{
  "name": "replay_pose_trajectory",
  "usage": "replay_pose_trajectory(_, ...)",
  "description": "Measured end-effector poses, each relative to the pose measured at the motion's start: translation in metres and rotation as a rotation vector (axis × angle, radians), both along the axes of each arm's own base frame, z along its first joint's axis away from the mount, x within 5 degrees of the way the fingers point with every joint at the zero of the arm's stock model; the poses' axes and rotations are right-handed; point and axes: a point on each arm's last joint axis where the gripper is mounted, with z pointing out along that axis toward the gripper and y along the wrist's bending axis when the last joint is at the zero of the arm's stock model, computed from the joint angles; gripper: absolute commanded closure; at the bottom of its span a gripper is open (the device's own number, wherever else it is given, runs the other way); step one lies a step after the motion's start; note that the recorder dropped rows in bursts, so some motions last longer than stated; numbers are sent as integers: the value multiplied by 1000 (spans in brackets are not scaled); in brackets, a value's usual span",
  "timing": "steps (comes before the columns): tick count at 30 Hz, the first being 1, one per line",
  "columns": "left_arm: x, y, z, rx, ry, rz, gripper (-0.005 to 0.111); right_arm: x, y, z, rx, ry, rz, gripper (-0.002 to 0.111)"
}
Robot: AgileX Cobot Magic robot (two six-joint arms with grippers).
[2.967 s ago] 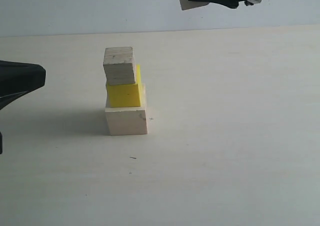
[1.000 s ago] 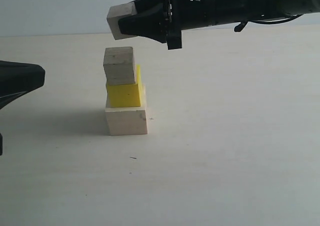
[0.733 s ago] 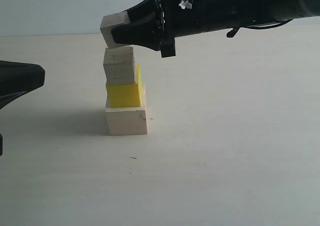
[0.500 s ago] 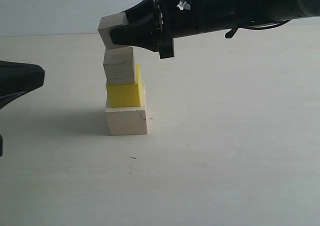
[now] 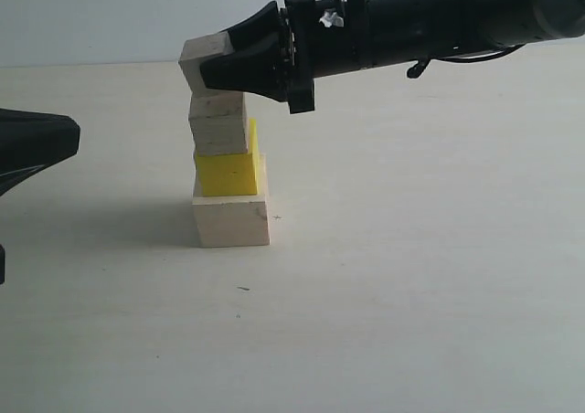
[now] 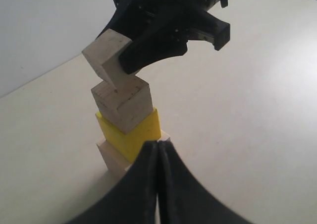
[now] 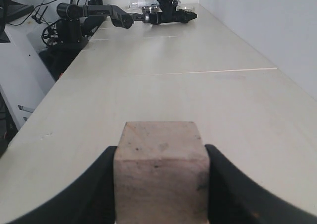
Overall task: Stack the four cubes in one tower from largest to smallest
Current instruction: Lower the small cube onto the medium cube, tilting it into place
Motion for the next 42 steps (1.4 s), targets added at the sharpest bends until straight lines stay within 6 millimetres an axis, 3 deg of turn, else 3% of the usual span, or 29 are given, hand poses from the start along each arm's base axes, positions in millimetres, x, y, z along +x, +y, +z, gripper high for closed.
replay_pose_trajectory(42,0,0,0,1,-1,0,107,-4,4,-5,-27,-5,31,108)
